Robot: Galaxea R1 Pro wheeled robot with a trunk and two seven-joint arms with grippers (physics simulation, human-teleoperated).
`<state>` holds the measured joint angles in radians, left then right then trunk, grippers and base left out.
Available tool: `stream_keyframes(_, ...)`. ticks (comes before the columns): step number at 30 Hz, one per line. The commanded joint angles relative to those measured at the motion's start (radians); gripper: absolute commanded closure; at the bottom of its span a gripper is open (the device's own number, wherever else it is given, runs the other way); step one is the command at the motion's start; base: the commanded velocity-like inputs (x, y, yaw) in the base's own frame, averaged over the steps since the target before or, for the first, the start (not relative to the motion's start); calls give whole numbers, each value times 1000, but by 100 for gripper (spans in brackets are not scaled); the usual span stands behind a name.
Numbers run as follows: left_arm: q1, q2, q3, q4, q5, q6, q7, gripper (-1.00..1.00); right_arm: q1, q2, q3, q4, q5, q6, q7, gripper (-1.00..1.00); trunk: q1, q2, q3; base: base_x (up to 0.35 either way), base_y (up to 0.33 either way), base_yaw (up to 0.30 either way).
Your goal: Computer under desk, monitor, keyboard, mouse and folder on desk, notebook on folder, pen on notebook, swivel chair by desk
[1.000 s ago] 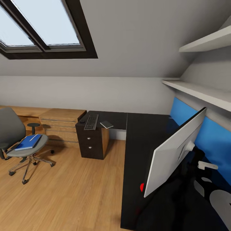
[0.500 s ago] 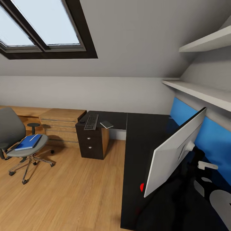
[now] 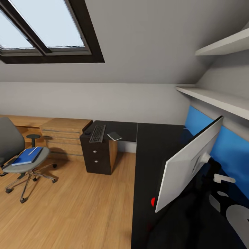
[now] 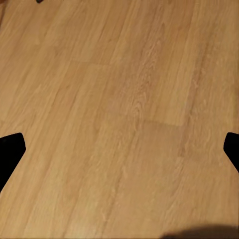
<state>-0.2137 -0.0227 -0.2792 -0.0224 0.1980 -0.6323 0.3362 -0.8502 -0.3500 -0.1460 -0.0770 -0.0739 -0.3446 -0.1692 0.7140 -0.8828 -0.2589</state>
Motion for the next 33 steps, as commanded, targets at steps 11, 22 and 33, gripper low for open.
stream_keyframes(11, -1, 0, -9, 1, 7, -3, 5, -100, 0, 0, 19, 11, -9, -5, 0, 100, 0, 0, -2, 8, 0, 0)
stream_keyframes(22, -1, 0, -9, 1, 7, -3, 2, -100, 0, 0, 19, 11, -9, -5, -1, 100, 0, 0, -2, 0, -33, 0)
stream_keyframes(33, -1, 0, -9, 1, 8, -3, 1, -100, 0, 0, 19, 12, -8, -5, -3, -100, 0, 0, -2, 0, -5, 0)
